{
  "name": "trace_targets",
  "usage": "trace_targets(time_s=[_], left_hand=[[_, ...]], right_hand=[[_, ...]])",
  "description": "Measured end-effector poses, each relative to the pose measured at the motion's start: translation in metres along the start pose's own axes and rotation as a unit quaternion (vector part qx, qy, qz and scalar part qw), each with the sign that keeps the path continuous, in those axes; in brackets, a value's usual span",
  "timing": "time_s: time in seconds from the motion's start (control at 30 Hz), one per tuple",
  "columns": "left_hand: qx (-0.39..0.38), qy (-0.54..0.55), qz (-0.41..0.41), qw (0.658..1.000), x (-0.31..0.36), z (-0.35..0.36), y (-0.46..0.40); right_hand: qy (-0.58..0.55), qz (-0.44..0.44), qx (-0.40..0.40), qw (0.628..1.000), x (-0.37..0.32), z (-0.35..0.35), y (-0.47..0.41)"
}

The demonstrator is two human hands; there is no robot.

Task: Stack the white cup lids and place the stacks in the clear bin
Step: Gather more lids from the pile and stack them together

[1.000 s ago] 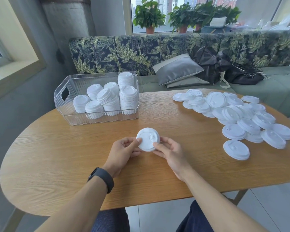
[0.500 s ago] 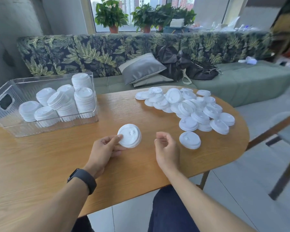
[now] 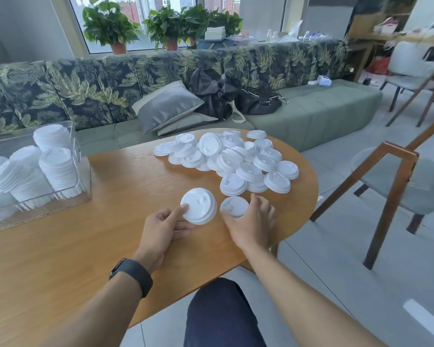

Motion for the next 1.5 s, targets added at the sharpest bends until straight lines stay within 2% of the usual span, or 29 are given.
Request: trace_targets(time_s=[0.23, 0.4, 0.47, 0.73, 1.0, 1.2, 1.5], left_hand=[[0.002, -0.001, 0.004, 1.0, 0.0, 0.004, -0.003], [-0.002, 0.024, 0.002, 1.0, -0.001, -0.001, -0.001], [-0.004, 0.041, -0.003, 0.999, -0.001, -0.006, -0.001], [0.026, 0.077, -0.021, 0.996, -0.007, -0.051, 0.003], [0.09, 0.091, -0.021, 0.992, -0.022, -0.139, 0.017], [0.123, 0.098, -0.017, 0.987, -0.034, -0.199, 0.039], [0.144, 0.127, -0.003, 0.981, -0.047, -0.238, 0.058]], right_hand=[[-0.001, 0.008, 0.0, 1.0, 0.003, 0.002, -0.004], [-0.136, -0.044, 0.009, 0.99, -0.004, 0.002, 0.005], [-0.197, -0.034, -0.027, 0.979, -0.007, 0.004, 0.009], [-0.321, 0.022, -0.161, 0.933, -0.017, 0.031, 0.017], [-0.364, 0.064, -0.304, 0.878, -0.061, 0.088, 0.06], [-0.363, 0.086, -0.355, 0.857, -0.093, 0.135, 0.097], [-0.445, 0.118, -0.406, 0.789, -0.123, 0.163, 0.131]])
Point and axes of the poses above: each hand's wrist, its own y-axis away from the middle knuckle, its own z-axis out of the palm, x = y × z, the point moved 5 cm from there along -y, towards the middle knuckle, and after that the axes turned 12 degrees about -y, right-handed, at the moved point
